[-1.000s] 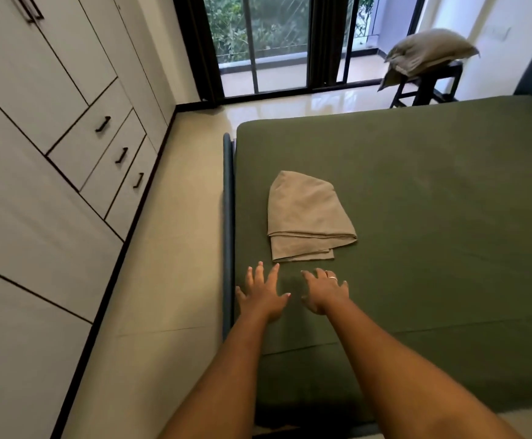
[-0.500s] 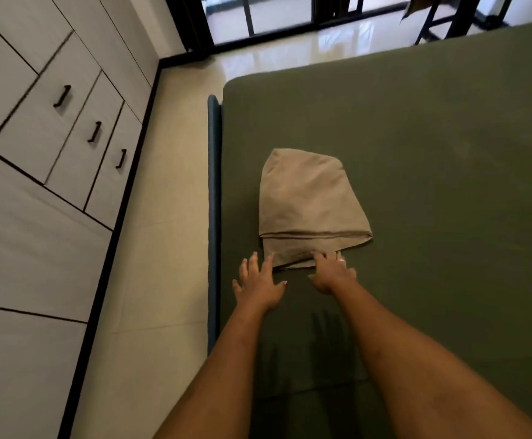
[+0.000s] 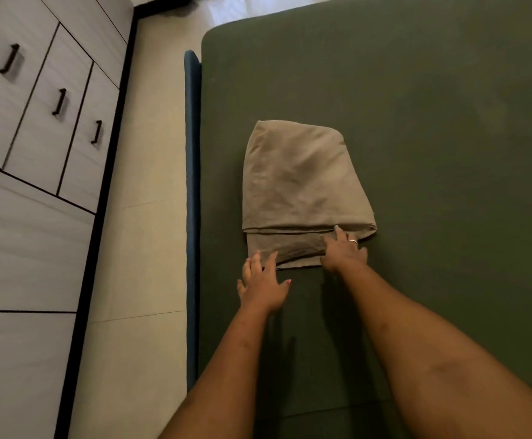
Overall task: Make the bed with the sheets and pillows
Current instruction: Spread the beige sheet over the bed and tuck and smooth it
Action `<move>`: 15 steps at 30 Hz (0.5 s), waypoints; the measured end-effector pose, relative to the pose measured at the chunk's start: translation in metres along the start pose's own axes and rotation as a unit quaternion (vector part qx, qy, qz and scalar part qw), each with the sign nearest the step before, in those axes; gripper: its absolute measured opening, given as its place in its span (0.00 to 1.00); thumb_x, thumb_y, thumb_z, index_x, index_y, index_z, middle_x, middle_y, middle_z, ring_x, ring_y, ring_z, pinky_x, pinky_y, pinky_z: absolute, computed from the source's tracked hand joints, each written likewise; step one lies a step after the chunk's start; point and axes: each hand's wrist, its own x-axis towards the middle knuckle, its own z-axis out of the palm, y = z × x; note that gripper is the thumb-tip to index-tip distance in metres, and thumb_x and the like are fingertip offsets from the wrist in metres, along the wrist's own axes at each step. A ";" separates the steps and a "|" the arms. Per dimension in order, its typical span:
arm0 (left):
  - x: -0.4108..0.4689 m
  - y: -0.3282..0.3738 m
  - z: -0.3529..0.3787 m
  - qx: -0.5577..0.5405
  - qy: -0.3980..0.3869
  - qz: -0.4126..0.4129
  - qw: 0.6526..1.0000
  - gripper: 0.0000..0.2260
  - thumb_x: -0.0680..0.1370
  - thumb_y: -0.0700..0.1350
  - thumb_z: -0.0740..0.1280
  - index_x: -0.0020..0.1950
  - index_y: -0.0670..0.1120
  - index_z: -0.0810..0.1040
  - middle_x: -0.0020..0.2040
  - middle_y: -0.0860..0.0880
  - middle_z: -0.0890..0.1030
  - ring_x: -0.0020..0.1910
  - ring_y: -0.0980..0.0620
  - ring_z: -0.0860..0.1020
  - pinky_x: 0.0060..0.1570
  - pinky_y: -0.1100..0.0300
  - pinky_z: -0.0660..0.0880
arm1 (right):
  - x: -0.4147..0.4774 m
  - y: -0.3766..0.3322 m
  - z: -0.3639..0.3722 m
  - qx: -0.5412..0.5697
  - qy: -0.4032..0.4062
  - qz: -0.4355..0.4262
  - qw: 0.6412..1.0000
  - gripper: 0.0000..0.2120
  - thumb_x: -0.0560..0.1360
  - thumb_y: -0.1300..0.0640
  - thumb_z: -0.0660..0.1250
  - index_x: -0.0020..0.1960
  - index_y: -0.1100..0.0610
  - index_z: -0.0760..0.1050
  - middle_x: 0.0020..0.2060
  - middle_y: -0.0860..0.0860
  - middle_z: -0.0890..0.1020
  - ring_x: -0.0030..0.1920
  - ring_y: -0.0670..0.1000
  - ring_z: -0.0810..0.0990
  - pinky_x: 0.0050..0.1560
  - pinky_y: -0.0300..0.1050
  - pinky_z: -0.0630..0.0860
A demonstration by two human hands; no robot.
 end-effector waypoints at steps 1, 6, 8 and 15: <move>0.003 0.000 0.002 0.001 -0.003 -0.003 1.000 0.30 0.80 0.52 0.62 0.78 0.55 0.50 0.79 0.49 0.43 0.77 0.45 0.40 0.74 0.39 0.49 | 0.005 -0.001 -0.001 -0.017 -0.001 -0.013 1.000 0.28 0.78 0.59 0.60 0.76 0.47 0.58 0.78 0.49 0.44 0.77 0.57 0.43 0.72 0.64 0.52; 0.012 -0.003 0.009 0.000 -0.006 -0.018 1.000 0.31 0.80 0.52 0.62 0.78 0.56 0.50 0.79 0.50 0.43 0.77 0.45 0.41 0.74 0.40 0.50 | 0.025 -0.006 -0.002 -0.103 0.010 -0.048 0.993 0.29 0.78 0.60 0.59 0.77 0.47 0.56 0.77 0.50 0.38 0.76 0.60 0.38 0.71 0.66 0.53; 0.015 -0.004 0.012 -0.004 -0.007 -0.022 1.000 0.31 0.79 0.52 0.62 0.78 0.57 0.50 0.79 0.50 0.43 0.77 0.46 0.41 0.74 0.40 0.49 | 0.030 -0.008 -0.003 -0.124 0.009 -0.051 0.991 0.27 0.79 0.59 0.58 0.76 0.48 0.57 0.77 0.51 0.37 0.76 0.62 0.37 0.70 0.67 0.54; 0.011 -0.005 0.014 -0.027 0.006 -0.018 0.999 0.31 0.79 0.52 0.63 0.78 0.57 0.50 0.79 0.51 0.44 0.77 0.47 0.42 0.73 0.39 0.51 | 0.050 -0.010 -0.015 -0.103 0.066 -0.062 0.991 0.30 0.79 0.60 0.58 0.78 0.52 0.50 0.78 0.48 0.43 0.76 0.63 0.44 0.70 0.65 0.58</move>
